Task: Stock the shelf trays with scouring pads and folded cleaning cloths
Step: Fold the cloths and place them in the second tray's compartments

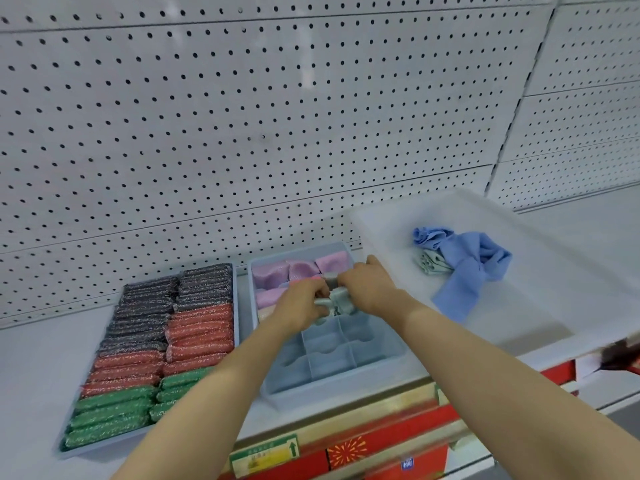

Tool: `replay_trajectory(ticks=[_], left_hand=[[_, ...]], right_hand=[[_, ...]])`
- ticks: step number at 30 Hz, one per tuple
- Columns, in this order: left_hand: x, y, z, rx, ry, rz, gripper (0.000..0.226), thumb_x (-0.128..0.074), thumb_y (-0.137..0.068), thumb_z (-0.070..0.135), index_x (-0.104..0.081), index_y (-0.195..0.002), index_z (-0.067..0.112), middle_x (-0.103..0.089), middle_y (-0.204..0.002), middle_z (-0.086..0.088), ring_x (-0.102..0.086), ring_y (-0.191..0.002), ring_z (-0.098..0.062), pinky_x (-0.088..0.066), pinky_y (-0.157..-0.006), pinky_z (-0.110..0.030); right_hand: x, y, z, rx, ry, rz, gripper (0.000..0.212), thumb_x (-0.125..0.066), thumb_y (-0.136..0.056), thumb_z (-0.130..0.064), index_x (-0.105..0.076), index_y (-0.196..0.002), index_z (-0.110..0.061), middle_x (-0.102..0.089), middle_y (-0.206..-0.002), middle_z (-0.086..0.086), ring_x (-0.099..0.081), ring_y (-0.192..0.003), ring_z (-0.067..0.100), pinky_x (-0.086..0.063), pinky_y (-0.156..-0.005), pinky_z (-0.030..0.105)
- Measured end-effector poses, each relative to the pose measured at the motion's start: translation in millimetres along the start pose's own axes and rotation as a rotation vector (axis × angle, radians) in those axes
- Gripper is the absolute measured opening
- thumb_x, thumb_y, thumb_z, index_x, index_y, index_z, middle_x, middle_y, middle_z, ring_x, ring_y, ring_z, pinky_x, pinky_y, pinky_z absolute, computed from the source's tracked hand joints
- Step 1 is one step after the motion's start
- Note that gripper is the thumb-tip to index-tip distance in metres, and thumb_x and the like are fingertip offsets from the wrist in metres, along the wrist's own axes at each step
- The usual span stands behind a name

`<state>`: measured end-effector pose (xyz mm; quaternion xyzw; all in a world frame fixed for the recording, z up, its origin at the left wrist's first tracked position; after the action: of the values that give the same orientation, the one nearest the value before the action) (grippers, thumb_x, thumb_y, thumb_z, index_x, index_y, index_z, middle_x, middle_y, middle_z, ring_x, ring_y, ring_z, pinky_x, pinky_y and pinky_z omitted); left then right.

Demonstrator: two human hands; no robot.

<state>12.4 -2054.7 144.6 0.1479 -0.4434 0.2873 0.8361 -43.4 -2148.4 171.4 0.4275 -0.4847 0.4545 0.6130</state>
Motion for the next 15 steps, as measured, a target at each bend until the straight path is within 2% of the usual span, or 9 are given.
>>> replay_trajectory(ticks=[4,6,8,10,12,15], left_hand=[[-3.8,-0.9,-4.9,-0.014,0.032,-0.015,0.029,-0.074,-0.066,0.022,-0.050,-0.073,0.037,-0.065,-0.088,0.009,-0.063,-0.083,-0.021,-0.054,-0.073,-0.040],[-3.6,0.6,-5.1,-0.006,0.073,-0.012,0.025,-0.073,-0.064,0.031,-0.054,-0.078,0.037,-0.065,-0.087,0.010,-0.063,-0.082,-0.016,-0.055,-0.074,-0.042],[-2.0,1.0,-4.0,0.012,0.136,0.012,0.035,-0.080,-0.068,0.037,-0.060,-0.096,0.031,-0.065,-0.092,0.013,-0.063,-0.085,-0.008,-0.056,-0.077,-0.033],[0.8,1.3,1.5,0.021,0.133,0.025,0.043,-0.081,-0.070,0.044,-0.061,-0.105,0.027,-0.065,-0.095,0.015,-0.063,-0.087,-0.003,-0.054,-0.076,-0.024],[0.4,0.5,7.6,0.025,0.044,0.012,0.033,-0.076,-0.075,0.044,-0.064,-0.102,0.028,-0.067,-0.091,0.013,-0.065,-0.080,-0.005,-0.055,-0.070,-0.027],[-1.2,0.1,15.5,0.028,-0.116,0.003,0.017,-0.068,-0.085,0.038,-0.066,-0.095,0.024,-0.068,-0.085,0.007,-0.063,-0.072,-0.014,-0.051,-0.062,-0.031]], right_hand=[[-9.5,-2.5,-9.6,0.025,0.002,-0.029,0.019,-0.058,-0.082,-0.017,-0.060,-0.098,-0.028,-0.069,-0.099,-0.002,-0.059,-0.100,0.021,-0.024,-0.098,0.038],[-10.5,-1.6,-11.9,0.030,-0.028,-0.040,0.013,-0.051,-0.087,-0.019,-0.055,-0.094,-0.030,-0.068,-0.105,-0.002,-0.059,-0.104,0.022,-0.024,-0.100,0.040],[-10.9,1.2,-11.6,0.029,-0.099,-0.090,0.016,-0.050,-0.090,-0.023,-0.055,-0.104,-0.028,-0.066,-0.112,0.000,-0.057,-0.109,0.023,-0.022,-0.105,0.043],[-8.8,4.3,-9.2,0.041,-0.197,-0.130,0.030,-0.054,-0.089,-0.022,-0.054,-0.119,-0.026,-0.064,-0.115,0.000,-0.056,-0.112,0.023,-0.022,-0.106,0.046],[-4.2,6.7,-7.5,0.054,-0.277,-0.108,0.037,-0.057,-0.086,-0.015,-0.053,-0.121,-0.027,-0.064,-0.116,0.001,-0.056,-0.112,0.022,-0.024,-0.105,0.046],[-13.5,5.7,-6.8,0.012,-0.278,-0.092,0.029,-0.051,-0.091,-0.012,-0.055,-0.118,-0.020,-0.063,-0.119,0.005,-0.055,-0.114,0.026,-0.025,-0.104,0.045]])
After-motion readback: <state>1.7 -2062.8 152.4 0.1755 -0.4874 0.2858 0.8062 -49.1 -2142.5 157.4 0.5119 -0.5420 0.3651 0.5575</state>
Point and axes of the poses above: each hand's wrist, its own y-axis away from the middle knuckle, its own x-axis out of the back of the hand, z = x × y, the point moved 8 cm from there along -y, towards the middle knuckle
